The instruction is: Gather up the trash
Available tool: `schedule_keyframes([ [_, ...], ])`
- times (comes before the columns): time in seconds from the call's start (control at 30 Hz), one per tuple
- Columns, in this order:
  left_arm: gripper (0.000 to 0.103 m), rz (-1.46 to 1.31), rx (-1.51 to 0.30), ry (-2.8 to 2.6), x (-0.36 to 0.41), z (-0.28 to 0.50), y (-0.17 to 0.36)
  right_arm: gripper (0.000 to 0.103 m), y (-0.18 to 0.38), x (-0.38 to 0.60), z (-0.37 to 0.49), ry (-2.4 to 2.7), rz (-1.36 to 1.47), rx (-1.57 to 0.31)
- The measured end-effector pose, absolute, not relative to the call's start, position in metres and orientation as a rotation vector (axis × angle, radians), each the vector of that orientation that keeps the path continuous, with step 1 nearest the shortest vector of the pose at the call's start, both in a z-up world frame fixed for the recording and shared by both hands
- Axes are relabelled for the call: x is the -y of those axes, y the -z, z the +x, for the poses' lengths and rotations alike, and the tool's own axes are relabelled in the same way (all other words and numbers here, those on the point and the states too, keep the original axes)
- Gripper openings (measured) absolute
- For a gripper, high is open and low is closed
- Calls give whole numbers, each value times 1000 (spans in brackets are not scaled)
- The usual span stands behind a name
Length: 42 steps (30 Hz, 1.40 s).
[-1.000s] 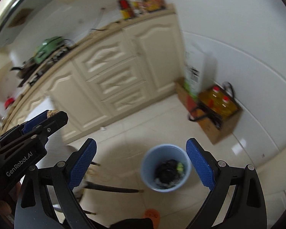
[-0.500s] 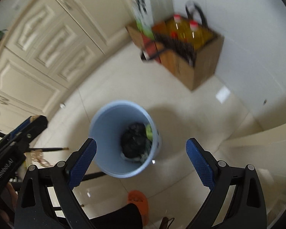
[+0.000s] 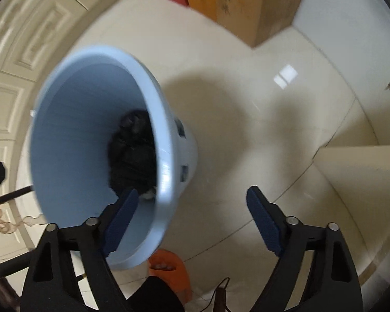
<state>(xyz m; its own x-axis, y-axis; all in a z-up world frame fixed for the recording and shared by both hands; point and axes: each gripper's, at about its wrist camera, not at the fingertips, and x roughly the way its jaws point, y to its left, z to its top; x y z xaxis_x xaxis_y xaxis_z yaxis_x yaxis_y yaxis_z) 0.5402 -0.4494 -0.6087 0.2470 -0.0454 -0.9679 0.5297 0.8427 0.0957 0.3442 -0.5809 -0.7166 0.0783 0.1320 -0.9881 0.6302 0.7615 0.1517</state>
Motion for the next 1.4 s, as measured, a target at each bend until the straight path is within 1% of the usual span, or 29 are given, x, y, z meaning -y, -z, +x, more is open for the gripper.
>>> schedule_keyframes([
  [0.03,34,458,-1274,411,452,541,616,72,724,580,344,418,656,-1480],
  [0.07,34,463,-1279,406,454,544,624,63,727,580,343,419,653,-1483],
  [0.13,34,461,-1295,401,456,548,635,62,733,579,343,402,664,-1486],
  [0.17,34,457,-1301,400,455,550,638,55,734,579,344,391,672,-1485],
  [0.2,34,457,-1302,399,457,549,642,46,736,578,344,376,685,-1480],
  [0.23,34,459,-1302,397,458,550,643,40,737,576,348,354,698,-1473],
  [0.27,34,460,-1300,395,459,550,647,30,736,574,350,340,695,-1471],
  [0.3,34,456,-1300,395,461,552,649,24,735,571,353,328,687,-1470],
  [0.33,34,451,-1300,394,459,551,648,23,735,568,356,334,662,-1482],
  [0.37,34,445,-1303,393,460,553,649,19,735,568,355,331,662,-1481],
  [0.4,35,441,-1306,391,459,552,647,19,736,569,354,324,675,-1472],
  [0.63,36,439,-1302,376,458,547,638,19,735,568,355,326,683,-1472],
  [0.67,38,436,-1301,373,445,540,628,19,735,568,355,326,684,-1471],
  [0.7,46,434,-1300,367,441,537,624,19,733,567,355,326,685,-1471],
  [0.73,51,433,-1297,360,439,536,622,19,733,568,355,325,685,-1472],
  [0.77,61,430,-1289,356,436,534,618,19,733,568,355,325,686,-1472],
  [0.8,67,427,-1279,353,431,532,613,19,733,567,355,326,688,-1471],
  [0.83,70,427,-1267,348,430,530,610,19,732,568,356,328,691,-1470],
  [0.9,81,440,-1257,332,429,528,608,19,731,567,356,326,698,-1467],
  [0.97,82,456,-1256,326,431,525,606,21,730,567,356,330,696,-1466],
  [1.03,82,446,-1260,340,430,522,602,32,730,567,354,353,692,-1479],
  [1.07,82,439,-1256,347,429,520,598,45,729,569,353,362,691,-1480],
  [1.1,82,435,-1252,351,428,519,592,56,727,571,349,370,695,-1474],
  [1.27,82,392,-1213,401,422,509,554,62,706,577,334,392,714,-1437],
  [1.4,82,395,-1134,452,419,488,511,64,675,579,322,393,711,-1390],
])
